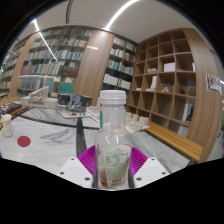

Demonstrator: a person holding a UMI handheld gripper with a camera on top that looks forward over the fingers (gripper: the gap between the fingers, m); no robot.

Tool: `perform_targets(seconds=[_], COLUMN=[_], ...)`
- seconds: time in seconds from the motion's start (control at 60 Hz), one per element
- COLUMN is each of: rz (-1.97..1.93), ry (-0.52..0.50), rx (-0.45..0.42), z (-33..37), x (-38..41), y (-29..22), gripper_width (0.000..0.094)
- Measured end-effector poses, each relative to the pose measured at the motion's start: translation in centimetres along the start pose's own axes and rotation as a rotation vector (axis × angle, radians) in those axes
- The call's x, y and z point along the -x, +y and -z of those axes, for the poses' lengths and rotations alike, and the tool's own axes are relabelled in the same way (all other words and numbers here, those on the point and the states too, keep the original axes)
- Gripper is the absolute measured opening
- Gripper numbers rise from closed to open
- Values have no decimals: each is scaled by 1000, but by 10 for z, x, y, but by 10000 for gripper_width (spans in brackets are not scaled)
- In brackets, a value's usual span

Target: Pour water

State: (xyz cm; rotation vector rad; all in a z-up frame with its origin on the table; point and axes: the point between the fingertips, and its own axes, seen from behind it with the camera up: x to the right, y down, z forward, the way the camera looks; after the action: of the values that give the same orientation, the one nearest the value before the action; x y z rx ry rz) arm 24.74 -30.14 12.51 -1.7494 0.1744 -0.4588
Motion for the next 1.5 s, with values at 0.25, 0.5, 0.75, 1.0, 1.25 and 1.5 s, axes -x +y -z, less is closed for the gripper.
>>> perform_targets(seconds=[0.25,0.5,0.75,1.0,1.25,1.5], rz=[564,1303,1834,1706,440,-74], ry=[201,196,106,39,-356,-499], rx=[-278,-654,-939,-932,-474,-71], z=[-11,-6,4,24,29,2], x=[71,287,438,448,381,391], y=[-191,-278,-211,-220,-248,-126], gripper_width=[401,401,398,400,401,400])
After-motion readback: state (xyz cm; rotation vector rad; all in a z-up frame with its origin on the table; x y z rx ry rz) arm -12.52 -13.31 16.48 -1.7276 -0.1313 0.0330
